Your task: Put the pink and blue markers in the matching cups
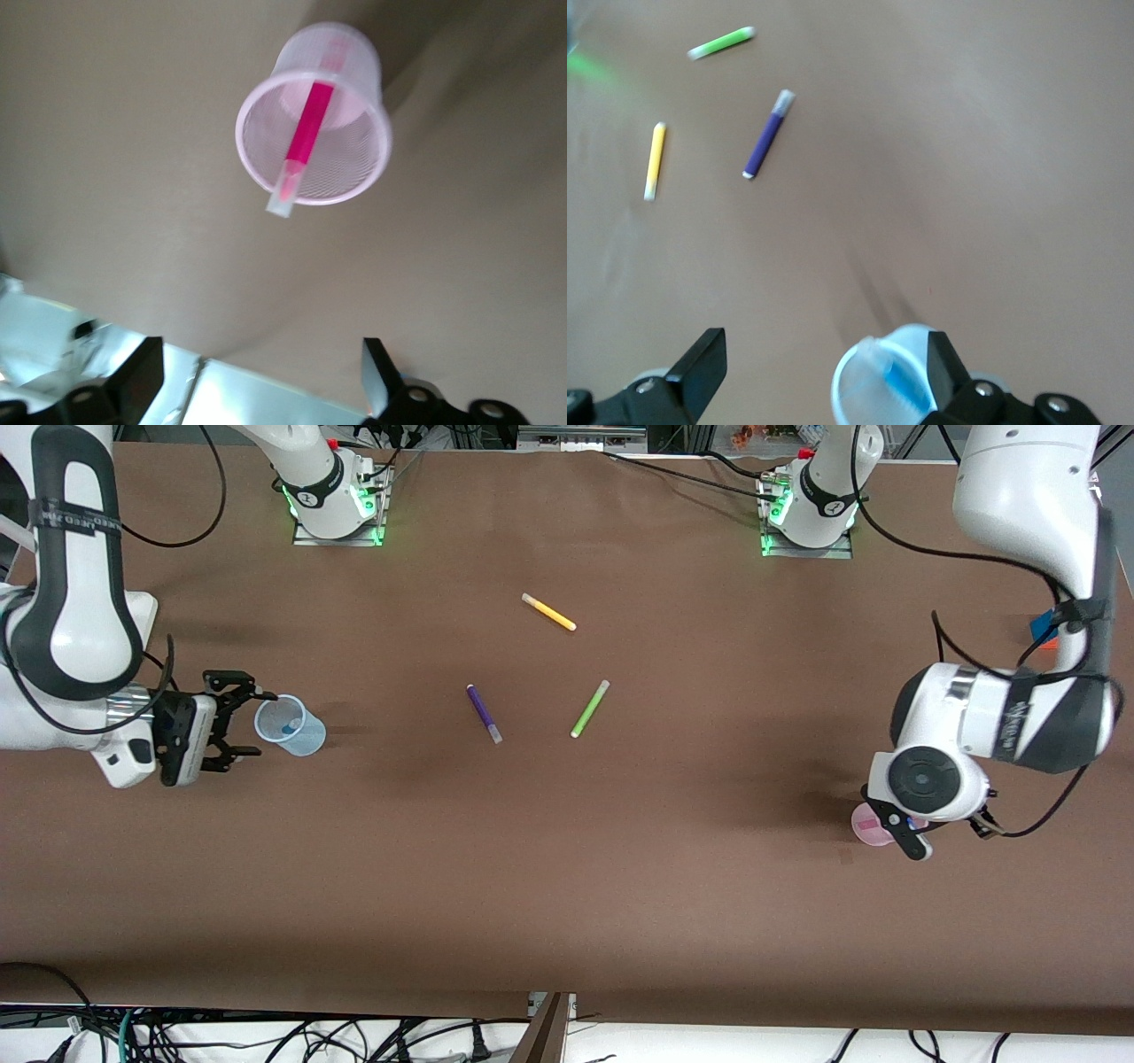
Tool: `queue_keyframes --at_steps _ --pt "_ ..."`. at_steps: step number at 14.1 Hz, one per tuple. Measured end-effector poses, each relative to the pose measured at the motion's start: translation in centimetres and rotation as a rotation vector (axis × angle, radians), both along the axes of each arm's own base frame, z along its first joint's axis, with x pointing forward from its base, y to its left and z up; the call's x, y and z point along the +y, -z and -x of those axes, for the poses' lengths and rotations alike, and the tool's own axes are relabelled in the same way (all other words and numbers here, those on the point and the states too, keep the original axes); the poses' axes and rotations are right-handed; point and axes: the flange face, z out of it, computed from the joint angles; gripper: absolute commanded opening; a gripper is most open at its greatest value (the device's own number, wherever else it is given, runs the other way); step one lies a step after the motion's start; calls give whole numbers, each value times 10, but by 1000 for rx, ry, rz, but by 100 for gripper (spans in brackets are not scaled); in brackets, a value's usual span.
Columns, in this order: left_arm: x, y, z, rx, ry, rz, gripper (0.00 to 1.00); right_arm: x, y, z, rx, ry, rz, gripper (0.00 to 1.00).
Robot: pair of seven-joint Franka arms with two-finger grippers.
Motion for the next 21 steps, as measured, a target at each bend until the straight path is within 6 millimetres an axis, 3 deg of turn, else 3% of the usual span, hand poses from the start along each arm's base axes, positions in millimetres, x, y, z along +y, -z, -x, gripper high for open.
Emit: queue_keyframes --at_steps 4,8,11,13,15,18,21 --pt "-13 -80 15 -67 -265 162 100 11 -44 -8 172 334 208 100" --pt "-25 -136 29 -116 -470 252 100 49 -58 -6 262 614 438 100" --pt "-21 -185 35 -170 -525 263 100 76 -88 11 252 748 571 100" --pt "-18 -221 46 -262 -648 302 100 68 -119 27 227 774 587 100" --pt "-9 -249 61 -393 -822 373 100 43 -154 43 175 798 636 100" --pt "4 -246 98 -467 -927 426 100 25 -204 69 97 825 653 100" --pt "5 -229 120 -456 -944 414 100 11 -231 88 66 809 631 100"
